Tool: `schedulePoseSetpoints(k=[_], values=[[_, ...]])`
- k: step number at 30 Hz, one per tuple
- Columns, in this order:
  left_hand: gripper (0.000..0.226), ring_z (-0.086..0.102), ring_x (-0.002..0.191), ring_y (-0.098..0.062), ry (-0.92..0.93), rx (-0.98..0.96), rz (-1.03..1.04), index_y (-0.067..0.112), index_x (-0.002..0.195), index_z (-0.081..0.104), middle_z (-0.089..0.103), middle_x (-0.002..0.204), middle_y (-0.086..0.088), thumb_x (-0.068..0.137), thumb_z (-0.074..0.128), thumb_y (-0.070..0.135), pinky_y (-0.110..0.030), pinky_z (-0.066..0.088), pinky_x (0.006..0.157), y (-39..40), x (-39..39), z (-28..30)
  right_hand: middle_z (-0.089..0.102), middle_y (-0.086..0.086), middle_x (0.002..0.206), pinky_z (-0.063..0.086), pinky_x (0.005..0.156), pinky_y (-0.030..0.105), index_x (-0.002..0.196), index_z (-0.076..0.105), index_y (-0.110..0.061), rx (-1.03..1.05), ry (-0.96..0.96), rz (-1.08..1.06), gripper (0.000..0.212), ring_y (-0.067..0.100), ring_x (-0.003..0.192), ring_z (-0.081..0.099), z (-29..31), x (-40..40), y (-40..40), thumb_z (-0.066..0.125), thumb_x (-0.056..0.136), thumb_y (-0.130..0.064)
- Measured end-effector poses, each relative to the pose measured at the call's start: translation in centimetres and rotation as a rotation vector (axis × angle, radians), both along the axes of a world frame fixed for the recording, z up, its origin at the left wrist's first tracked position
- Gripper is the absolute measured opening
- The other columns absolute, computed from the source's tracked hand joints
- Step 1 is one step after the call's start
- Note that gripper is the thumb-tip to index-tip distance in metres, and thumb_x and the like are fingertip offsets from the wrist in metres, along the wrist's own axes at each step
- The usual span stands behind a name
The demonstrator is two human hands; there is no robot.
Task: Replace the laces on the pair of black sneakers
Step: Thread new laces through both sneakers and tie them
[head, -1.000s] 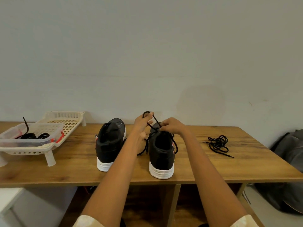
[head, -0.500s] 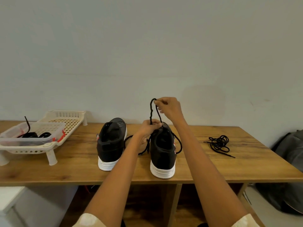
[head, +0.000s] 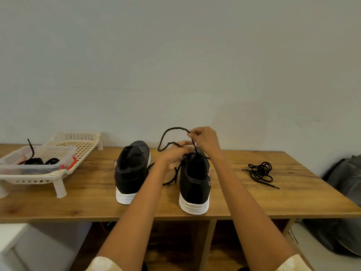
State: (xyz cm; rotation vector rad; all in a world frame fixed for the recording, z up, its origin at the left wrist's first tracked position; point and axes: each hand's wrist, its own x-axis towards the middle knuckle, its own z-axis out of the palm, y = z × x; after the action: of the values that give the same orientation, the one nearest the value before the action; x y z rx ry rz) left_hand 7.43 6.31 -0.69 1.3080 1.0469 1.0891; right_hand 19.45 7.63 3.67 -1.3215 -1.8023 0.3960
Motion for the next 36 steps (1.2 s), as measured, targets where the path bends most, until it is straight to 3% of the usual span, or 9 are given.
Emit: schedulePoseSetpoints(k=[4, 7, 11, 14, 17, 21, 25, 31, 36], values=[[0.007, 0.064, 0.094, -0.022, 0.057, 0.034, 0.107, 0.021, 0.087, 0.067, 0.069, 0.095, -0.006, 0.091, 0.062, 0.021, -0.035, 0.052, 0.09, -0.4, 1.1, 0.1, 0.07, 0.002, 0.08, 0.056, 0.081, 0.032, 0.098, 0.073, -0.007, 0.106, 0.258, 0.064, 0.018, 0.013, 0.074, 0.065, 2.6, -1.0, -0.8, 0.067, 0.088, -0.021], [0.011, 0.061, 0.083, -0.019, -0.126, -0.047, 0.187, 0.018, 0.088, 0.066, 0.065, 0.093, -0.005, 0.094, 0.057, 0.02, -0.033, 0.051, 0.079, -0.1, 0.9, 0.0, 0.067, 0.002, 0.082, 0.055, 0.078, 0.028, 0.103, 0.071, -0.006, 0.028, 0.268, 0.121, 0.019, 0.01, 0.072, 0.063, 2.8, -0.7, -1.1, 0.064, 0.09, -0.018], [0.018, 0.055, 0.079, -0.021, -0.487, -0.17, 0.281, 0.016, 0.089, 0.055, 0.055, 0.089, -0.004, 0.102, 0.042, 0.021, -0.047, 0.049, 0.072, 0.5, -0.6, -0.2, 0.061, 0.011, 0.125, 0.046, 0.099, 0.035, 0.125, 0.06, -0.003, -0.29, -0.13, 0.132, 0.038, 0.023, 0.114, 0.057, 1.3, 1.2, -0.4, 0.062, 0.087, -0.01], [0.02, 0.056, 0.084, -0.024, -0.591, -0.225, 0.335, 0.016, 0.091, 0.051, 0.056, 0.092, -0.003, 0.103, 0.037, 0.022, -0.054, 0.046, 0.077, 1.0, -1.2, -0.3, 0.063, 0.011, 0.115, 0.046, 0.083, 0.029, 0.113, 0.067, -0.005, -0.45, -0.374, 0.156, 0.028, 0.023, 0.104, 0.057, -0.1, 1.4, -0.5, 0.06, 0.086, -0.007], [0.013, 0.054, 0.068, -0.02, -0.358, -0.198, 0.398, 0.013, 0.098, 0.048, 0.051, 0.075, -0.001, 0.102, 0.038, 0.018, -0.039, 0.045, 0.07, 1.1, -1.0, -0.2, 0.061, 0.006, 0.088, 0.045, 0.072, 0.03, 0.089, 0.071, -0.012, -0.459, -0.409, 0.163, 0.016, 0.018, 0.081, 0.053, -0.4, 1.3, -0.4, 0.056, 0.087, -0.006], [0.015, 0.048, 0.058, -0.021, 0.391, -0.054, 0.418, 0.004, 0.089, 0.045, 0.046, 0.064, -0.006, 0.096, 0.047, 0.017, -0.037, 0.045, 0.065, 1.6, -0.8, -0.3, 0.057, 0.011, 0.079, 0.04, 0.056, 0.028, 0.109, 0.069, 0.002, -0.488, -0.386, 0.131, 0.032, 0.017, 0.064, 0.044, -0.2, 1.8, -0.1, 0.047, 0.085, 0.001], [0.026, 0.048, 0.062, -0.02, 1.092, -0.011, 0.192, 0.005, 0.093, 0.055, 0.052, 0.075, -0.01, 0.097, 0.042, 0.026, -0.03, 0.037, 0.059, 0.8, -0.7, 0.3, 0.064, 0.015, 0.113, 0.048, 0.075, 0.031, 0.116, 0.067, -0.002, -0.444, -0.485, 0.124, 0.035, 0.027, 0.097, 0.058, -0.6, 1.5, 0.2, 0.047, 0.088, 0.003], [0.027, 0.05, 0.111, -0.032, 1.182, 0.147, 0.428, 0.007, 0.12, 0.048, 0.049, 0.122, -0.014, 0.097, 0.042, 0.019, -0.038, 0.043, 0.083, 0.5, -1.6, 1.2, 0.067, 0.015, 0.109, 0.053, 0.086, 0.038, 0.107, 0.069, -0.003, -0.246, -0.58, -0.09, 0.025, 0.03, 0.098, 0.064, -2.2, 0.5, 0.3, 0.053, 0.088, 0.0], [0.036, 0.046, 0.122, -0.032, 0.943, 0.29, 0.008, 0.013, 0.134, 0.049, 0.045, 0.132, -0.016, 0.101, 0.036, 0.019, -0.044, 0.039, 0.103, 1.2, 0.2, 0.4, 0.06, 0.015, 0.112, 0.045, 0.074, 0.031, 0.108, 0.06, -0.002, -0.08, -0.723, -0.193, 0.019, 0.03, 0.102, 0.06, -2.8, 0.1, -0.1, 0.048, 0.093, -0.005]])
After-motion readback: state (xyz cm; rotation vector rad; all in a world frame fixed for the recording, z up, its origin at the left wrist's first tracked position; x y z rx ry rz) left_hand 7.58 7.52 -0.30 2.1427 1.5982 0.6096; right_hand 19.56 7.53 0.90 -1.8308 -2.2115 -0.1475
